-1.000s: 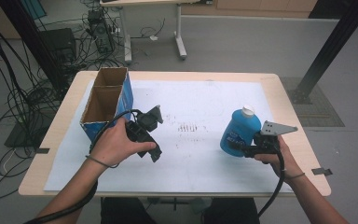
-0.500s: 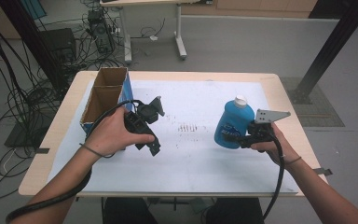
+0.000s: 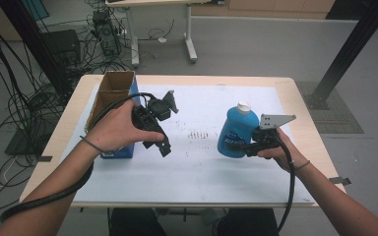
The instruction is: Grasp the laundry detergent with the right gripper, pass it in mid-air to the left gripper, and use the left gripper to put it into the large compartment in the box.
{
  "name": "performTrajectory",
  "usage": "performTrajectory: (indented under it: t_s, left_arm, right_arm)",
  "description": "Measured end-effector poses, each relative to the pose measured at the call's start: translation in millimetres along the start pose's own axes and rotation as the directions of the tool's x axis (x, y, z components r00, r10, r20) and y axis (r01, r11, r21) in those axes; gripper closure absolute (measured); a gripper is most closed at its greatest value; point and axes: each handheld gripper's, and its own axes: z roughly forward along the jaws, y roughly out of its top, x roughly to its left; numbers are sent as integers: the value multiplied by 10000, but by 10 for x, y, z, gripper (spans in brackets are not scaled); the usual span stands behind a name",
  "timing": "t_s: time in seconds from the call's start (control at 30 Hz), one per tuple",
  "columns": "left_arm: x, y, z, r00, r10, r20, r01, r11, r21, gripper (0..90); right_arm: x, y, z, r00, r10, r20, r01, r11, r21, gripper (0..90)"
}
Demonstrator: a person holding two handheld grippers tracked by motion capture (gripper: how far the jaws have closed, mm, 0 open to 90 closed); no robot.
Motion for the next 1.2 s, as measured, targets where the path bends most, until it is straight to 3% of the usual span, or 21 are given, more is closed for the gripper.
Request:
performTrajectory:
  t_s: [0.57, 1.2]
  left_arm:
    - [-161, 128, -312, 9937, 1118, -119, -1118, 9937, -4, 107]
    - [-327, 294, -319, 9817, 1901, -129, -1896, 9813, 317, 107]
  right_arm:
    - [133, 177, 255, 9935, -405, -1064, 413, 9991, 56, 411]
    - [326, 263, 615, 9713, -973, -2169, 1067, 9938, 319, 411]
